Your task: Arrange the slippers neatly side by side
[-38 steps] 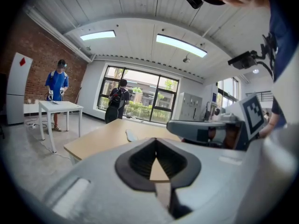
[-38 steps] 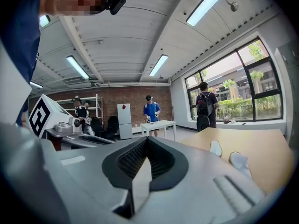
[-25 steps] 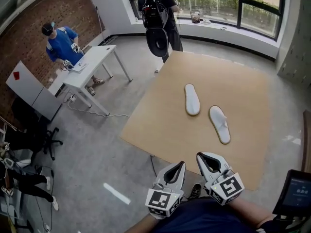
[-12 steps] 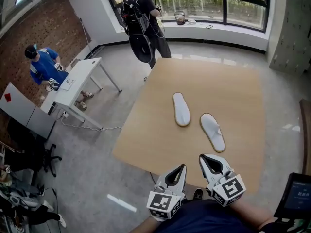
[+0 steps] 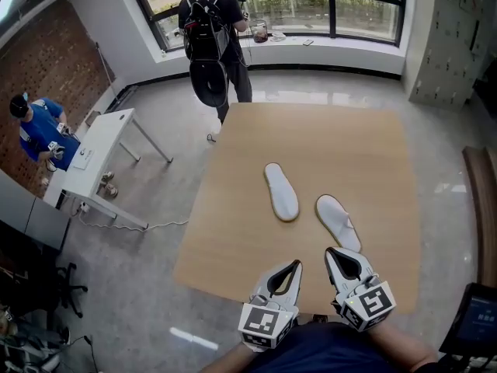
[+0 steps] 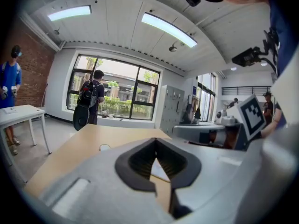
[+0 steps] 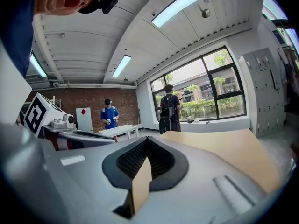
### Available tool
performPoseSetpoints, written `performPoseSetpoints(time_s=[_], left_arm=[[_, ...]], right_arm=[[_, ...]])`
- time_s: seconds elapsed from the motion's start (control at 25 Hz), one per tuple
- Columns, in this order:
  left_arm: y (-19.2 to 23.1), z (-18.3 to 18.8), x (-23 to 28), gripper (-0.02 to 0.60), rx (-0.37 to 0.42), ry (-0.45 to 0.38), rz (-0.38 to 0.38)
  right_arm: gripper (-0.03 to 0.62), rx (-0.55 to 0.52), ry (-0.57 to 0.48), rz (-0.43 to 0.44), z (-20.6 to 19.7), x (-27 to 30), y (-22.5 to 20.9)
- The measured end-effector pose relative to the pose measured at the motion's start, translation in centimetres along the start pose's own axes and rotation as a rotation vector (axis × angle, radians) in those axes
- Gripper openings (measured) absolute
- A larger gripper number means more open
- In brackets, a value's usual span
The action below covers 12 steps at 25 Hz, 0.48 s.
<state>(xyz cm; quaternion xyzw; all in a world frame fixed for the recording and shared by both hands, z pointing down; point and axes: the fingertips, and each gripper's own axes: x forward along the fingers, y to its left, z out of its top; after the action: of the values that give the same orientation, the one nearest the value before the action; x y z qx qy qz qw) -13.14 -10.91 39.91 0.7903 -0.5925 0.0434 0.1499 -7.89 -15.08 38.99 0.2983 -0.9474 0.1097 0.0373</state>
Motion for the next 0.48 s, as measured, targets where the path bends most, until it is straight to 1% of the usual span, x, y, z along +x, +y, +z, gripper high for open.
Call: performPoseSetpoints(time_s=[0.12,0.32,0.48], left_arm=[[1.4,0.2,1.2,0.003,0.039,0.001,-0.046],[3.0,-0.6,3.0,0.003,0.056,0.046,-0.142],[4.8,-1.4,4.5,0.005,0.095,0.077,-0.204]], right_arm=[[0.006,0.007,0.022,-0.041,-0.7,1.5,-0.6],[0.006,-0.004,0.058,-0.149,-1.6,2.4,-2.1],[0.006,-0.014,0.083,-0.235,-2.8,2.7,-3.7]])
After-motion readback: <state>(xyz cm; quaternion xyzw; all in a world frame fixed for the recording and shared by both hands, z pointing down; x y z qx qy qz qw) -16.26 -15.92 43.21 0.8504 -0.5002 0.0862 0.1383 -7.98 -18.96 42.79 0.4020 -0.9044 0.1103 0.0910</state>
